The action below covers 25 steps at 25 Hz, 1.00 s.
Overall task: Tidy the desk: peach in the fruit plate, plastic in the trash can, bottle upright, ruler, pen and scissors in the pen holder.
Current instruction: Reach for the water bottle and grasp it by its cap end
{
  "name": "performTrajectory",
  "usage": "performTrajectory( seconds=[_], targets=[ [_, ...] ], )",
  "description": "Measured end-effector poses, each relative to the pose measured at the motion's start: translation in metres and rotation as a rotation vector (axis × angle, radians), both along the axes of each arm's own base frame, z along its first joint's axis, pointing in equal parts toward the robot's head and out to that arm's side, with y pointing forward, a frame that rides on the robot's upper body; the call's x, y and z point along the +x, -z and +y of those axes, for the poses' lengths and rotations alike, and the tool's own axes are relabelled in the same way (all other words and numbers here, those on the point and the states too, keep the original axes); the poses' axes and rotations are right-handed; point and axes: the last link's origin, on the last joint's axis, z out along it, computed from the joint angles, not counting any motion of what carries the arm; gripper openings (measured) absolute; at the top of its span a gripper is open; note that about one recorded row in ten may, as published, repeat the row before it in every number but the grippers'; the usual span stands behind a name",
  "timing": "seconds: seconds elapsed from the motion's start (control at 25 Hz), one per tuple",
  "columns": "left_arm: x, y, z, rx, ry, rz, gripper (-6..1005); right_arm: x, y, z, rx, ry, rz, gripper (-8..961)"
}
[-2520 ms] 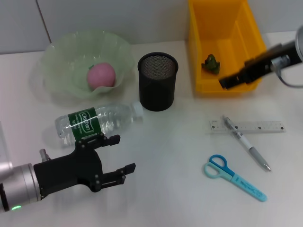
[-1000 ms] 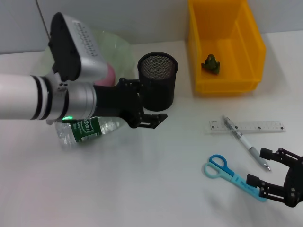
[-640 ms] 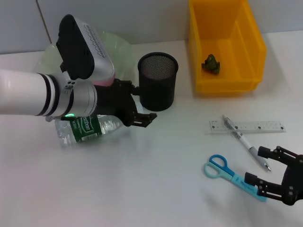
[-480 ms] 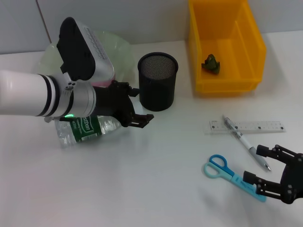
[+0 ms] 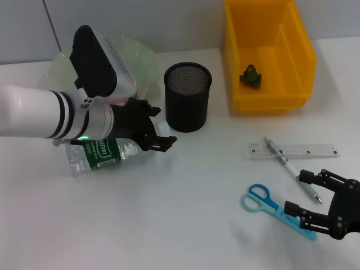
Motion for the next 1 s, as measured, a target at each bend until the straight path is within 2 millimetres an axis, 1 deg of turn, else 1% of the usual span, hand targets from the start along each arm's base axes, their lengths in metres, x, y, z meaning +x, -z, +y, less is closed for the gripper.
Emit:
performTrajectory(
  seconds=[0.24,0.28,0.56,1.0],
  targets=[
    [-0.001,0.0,0.001,0.003,0.0,0.002,786,-0.001,0.0,0.001,-0.001,-0.002,0.001,820],
    [-0.002,0.004,0.003,0.0,-0.009,0.015,786,-0.001,0.0,0.001,-0.001,-0.002,0.001,820],
    [-0.006,0.008,0.006,0.008,-0.017,0.037,786,-0.002,0.001,0.003,-0.003,-0.005,0.004,820],
    [-0.012,0.011,0.004,0.008,-0.024,0.055,786,-0.006,0.004,0.009,-0.031,-0.018,0.002,820]
  ],
)
